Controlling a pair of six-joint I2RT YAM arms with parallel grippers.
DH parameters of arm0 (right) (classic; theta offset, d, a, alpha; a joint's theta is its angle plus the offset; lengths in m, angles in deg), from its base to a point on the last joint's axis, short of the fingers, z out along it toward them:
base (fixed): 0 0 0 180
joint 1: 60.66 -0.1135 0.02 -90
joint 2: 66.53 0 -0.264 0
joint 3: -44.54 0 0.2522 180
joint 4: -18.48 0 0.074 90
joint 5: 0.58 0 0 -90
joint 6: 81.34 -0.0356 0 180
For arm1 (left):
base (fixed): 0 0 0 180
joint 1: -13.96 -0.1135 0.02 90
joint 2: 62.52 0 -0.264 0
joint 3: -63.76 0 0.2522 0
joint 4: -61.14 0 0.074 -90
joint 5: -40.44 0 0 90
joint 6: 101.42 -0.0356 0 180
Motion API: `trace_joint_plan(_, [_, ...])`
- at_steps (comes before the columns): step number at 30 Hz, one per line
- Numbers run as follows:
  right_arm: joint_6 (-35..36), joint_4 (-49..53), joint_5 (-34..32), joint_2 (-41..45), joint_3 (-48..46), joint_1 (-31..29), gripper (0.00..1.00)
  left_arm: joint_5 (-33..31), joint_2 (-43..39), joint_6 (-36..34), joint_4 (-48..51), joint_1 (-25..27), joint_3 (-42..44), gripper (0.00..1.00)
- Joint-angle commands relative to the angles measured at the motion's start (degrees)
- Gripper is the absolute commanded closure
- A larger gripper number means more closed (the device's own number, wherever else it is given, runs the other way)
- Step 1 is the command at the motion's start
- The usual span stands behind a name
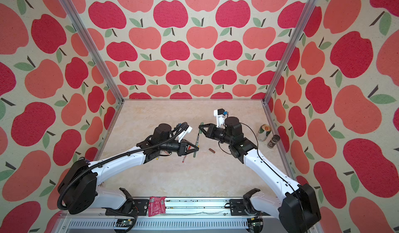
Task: Insert the pens into the pen caps
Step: 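Align the green cap above the pen nib held by the left gripper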
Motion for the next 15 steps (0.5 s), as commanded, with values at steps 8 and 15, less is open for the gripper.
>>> trace_joint_plan(8, [-1.0, -2.3, 1.2, -0.4, 0.3, -0.6, 0.95, 0.7, 0.3, 0.1, -1.0, 0.2, -0.8, 0.93])
trace_joint_plan(15, [-1.0, -2.5, 1.0, -0.8, 0.5, -0.6, 0.96, 0.8, 0.1, -0.1, -1.1, 0.1, -0.5, 0.93])
